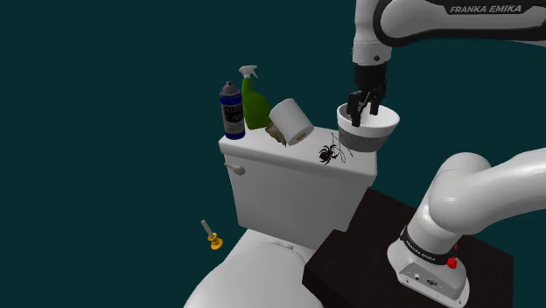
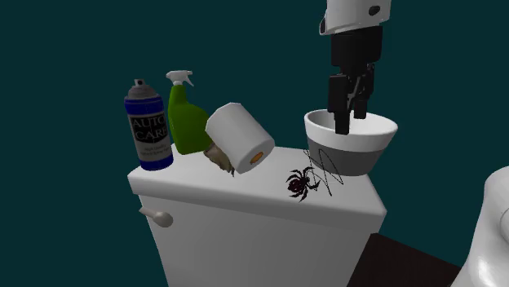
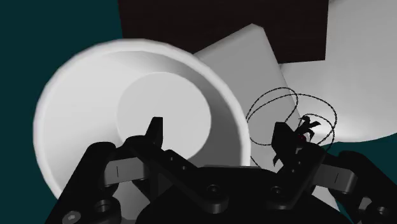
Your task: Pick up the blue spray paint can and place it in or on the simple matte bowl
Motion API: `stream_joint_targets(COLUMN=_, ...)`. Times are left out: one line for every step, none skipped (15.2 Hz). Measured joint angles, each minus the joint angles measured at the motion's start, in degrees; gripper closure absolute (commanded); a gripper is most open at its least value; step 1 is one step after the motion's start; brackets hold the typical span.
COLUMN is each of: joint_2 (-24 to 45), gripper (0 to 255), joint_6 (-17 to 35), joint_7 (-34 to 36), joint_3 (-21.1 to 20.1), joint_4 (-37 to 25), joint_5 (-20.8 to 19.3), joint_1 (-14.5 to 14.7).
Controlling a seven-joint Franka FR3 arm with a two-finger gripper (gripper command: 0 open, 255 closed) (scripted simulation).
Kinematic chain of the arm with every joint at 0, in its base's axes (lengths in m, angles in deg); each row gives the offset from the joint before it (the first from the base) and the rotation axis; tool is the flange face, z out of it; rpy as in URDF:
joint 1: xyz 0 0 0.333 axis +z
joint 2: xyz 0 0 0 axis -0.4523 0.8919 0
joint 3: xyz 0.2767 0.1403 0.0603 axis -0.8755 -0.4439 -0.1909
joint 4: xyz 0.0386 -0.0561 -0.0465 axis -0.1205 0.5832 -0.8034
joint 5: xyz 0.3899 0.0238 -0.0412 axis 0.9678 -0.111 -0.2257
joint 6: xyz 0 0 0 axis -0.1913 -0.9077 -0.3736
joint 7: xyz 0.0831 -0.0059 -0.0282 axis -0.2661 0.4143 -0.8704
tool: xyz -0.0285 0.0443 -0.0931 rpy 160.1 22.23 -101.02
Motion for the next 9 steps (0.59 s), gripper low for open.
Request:
stream_joint_targets(joint_2=0.00, gripper=0, joint_6=0.00, joint_7=0.00, joint_3=0.00, joint_4=0.00, joint_5=0.00, joint_1=0.00)
stream_joint_targets(joint_2=0.14, gripper=0, joint_6=0.95, joint_7=0.47, joint_3=-0.42, joint_4=0.02, joint_5=0.07, joint_1=0.11)
stream_joint_targets(joint_2=0.86, gripper=0, joint_6=3.13, joint_7=1.42, joint_3=-1.21, joint_4=0.39, joint_5=0.27, joint_1=0.34)
stream_joint_targets(joint_2=1.19, gripper=0, joint_6=5.48, joint_7=2.45, joint_3=-2.08, joint_4=0.86, joint_5=0.37, joint_1=0.54)
stream_joint_targets(joint_2=1.39, gripper=0, joint_6=7.63, joint_7=3.29, joint_3=-2.79, joint_4=1.13, joint_5=0.27, joint_1=0.66)
stream_joint_targets(joint_2=1.77, gripper=0, joint_6=9.98, joint_7=4.43, joint_3=-3.76, joint_4=1.44, joint_5=0.28, joint_1=0.84)
stream_joint_targets(joint_2=2.23, gripper=0, joint_6=12.82, joint_7=5.75, joint_3=-4.86, joint_4=2.22, joint_5=0.28, joint_1=1.05)
stream_joint_targets(joint_2=2.96, gripper=0, joint_6=15.50, joint_7=6.73, joint_3=-5.65, joint_4=2.44, joint_5=-0.02, joint_1=1.06)
stream_joint_targets(joint_2=3.92, gripper=0, joint_6=18.02, joint_7=7.65, joint_3=-6.38, joint_4=2.28, joint_5=-0.48, joint_1=0.97)
